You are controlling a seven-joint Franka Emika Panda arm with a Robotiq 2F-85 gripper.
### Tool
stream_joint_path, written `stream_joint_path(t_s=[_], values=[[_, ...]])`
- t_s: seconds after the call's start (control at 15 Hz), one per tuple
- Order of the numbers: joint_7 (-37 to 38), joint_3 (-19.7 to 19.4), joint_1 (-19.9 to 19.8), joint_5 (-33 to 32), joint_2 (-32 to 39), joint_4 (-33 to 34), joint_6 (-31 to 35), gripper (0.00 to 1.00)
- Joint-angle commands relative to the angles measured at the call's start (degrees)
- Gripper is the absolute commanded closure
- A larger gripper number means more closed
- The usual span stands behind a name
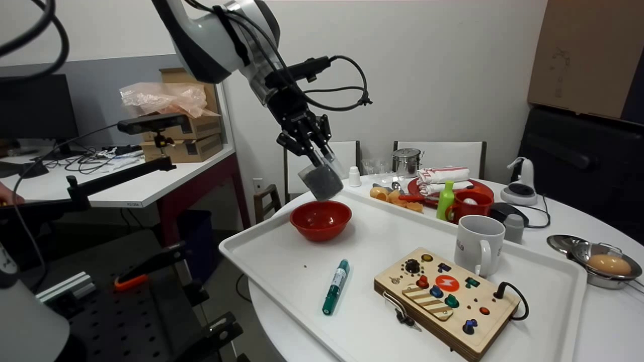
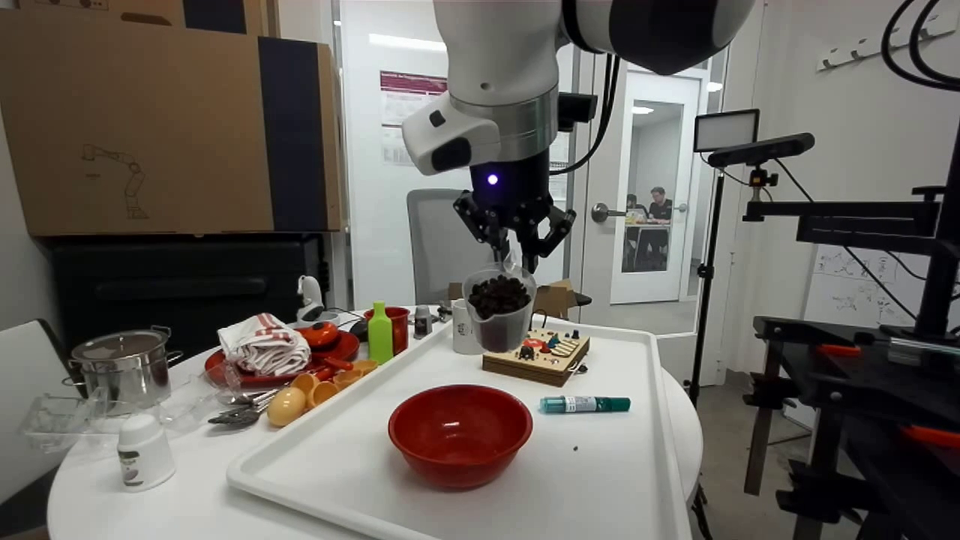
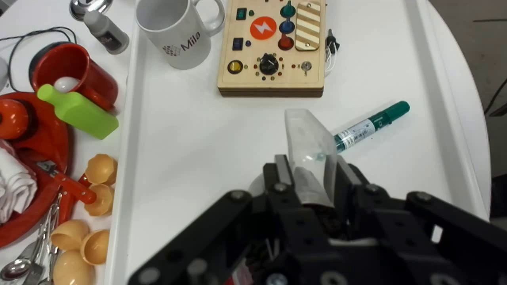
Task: Empty the jug into the red bowl
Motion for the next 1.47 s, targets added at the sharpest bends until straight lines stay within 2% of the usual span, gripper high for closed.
stream_joint_path(t_s=[0.0,0.73,1.07,1.4], values=[[1.15,0.24,1.34,-4.25,-0.78,-0.17,-5.19,0.93],[2.82,3.67,5.18,-10.69,2.98,2.87,-16.26,0.93],[2.05,3.89,3.78,-7.45,6.43,5.60,-14.59,0.93],[3.83,3.11,3.67,-8.71,9.22,8.06,-16.11,0.93]])
